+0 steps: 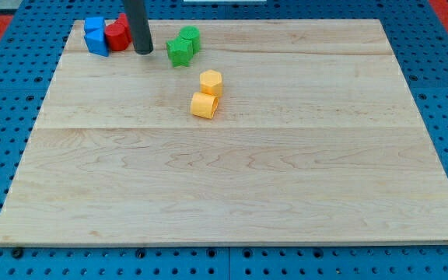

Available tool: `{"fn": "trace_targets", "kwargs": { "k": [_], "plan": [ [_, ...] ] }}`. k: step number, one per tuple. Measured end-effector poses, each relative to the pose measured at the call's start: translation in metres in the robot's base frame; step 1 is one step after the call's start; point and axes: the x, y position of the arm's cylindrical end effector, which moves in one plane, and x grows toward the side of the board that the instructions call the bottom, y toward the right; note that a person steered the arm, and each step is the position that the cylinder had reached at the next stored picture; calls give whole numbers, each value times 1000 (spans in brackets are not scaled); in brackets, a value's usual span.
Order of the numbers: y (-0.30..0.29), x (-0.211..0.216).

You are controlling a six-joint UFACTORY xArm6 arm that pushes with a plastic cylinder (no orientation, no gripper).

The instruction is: Push the red and blue blocks to the left side of the board

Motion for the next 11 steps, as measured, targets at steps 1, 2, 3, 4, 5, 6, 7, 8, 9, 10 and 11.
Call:
{"fn": "trace_targets", "kwargs": {
  "k": [1, 2, 3, 4, 5, 6, 7, 8, 9, 10, 11],
  "plan": [
    [44, -50],
    [42, -64],
    [29, -63],
    [11, -63],
    [-34, -64],
    [-30, -64],
    [-27, -52],
    [-23, -64],
    [-48, -63],
    [-62, -64],
    [-79, -60]
  ]
}}
